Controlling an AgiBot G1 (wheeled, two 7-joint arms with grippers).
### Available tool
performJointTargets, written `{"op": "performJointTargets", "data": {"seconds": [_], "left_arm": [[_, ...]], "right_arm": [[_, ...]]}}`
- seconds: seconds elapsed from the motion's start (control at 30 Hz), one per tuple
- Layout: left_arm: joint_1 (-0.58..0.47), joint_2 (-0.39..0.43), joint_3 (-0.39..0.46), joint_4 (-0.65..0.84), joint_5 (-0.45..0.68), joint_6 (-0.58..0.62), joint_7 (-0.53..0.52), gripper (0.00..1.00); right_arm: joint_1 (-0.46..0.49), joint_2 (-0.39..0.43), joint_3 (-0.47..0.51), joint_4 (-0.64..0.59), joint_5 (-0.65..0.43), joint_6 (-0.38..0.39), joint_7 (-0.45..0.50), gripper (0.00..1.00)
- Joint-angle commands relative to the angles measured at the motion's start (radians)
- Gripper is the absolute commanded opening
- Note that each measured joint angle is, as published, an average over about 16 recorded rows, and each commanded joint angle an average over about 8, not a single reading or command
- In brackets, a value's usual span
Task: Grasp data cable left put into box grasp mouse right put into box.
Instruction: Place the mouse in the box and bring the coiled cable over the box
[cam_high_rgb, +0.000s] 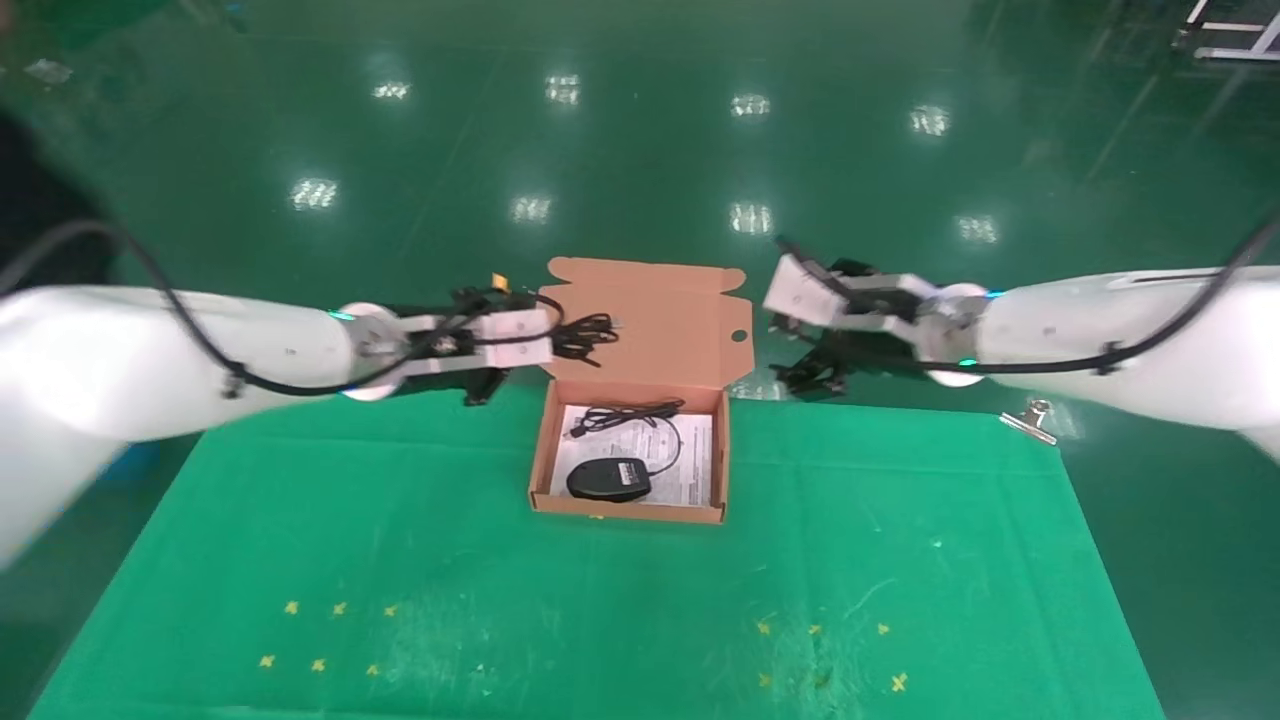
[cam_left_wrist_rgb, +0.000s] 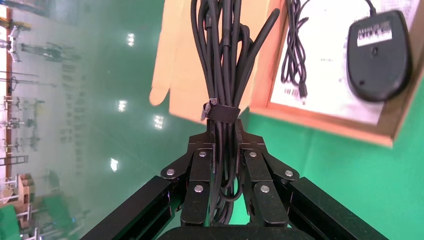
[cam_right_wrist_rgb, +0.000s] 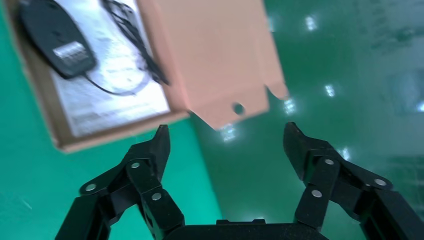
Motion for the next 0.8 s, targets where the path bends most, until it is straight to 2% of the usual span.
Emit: {"op": "performJointTargets", "data": {"seconds": [0.03,0.2,0.33,0.53,0.8], "left_arm": [[0.014,0.043,0.0,0.064,-0.019,-0.037,0.038,0.0],[0.044,0.153,-0.005,0.219,-0.078,-0.108,0.166,0.0],[0.065,0.208,-0.01,0.295,-0.138,-0.14,0.261,0.0],[0.098,0.228,0.003,0.316,-0.242,-0.158,0.366,0.0],[0.117,0.232,0.055,0.315,-0.348,-0.17,0.425,0.0]], "right_arm": [[0.012,0.029,0.0,0.014,-0.007,-0.001,0.02,1.0],[0.043,0.11,-0.002,0.079,-0.033,-0.008,0.075,1.0],[0.068,0.171,-0.004,0.139,-0.056,-0.016,0.12,1.0],[0.108,0.254,-0.005,0.232,-0.099,-0.032,0.185,1.0],[0.15,0.326,-0.002,0.321,-0.149,-0.051,0.256,1.0]]}}
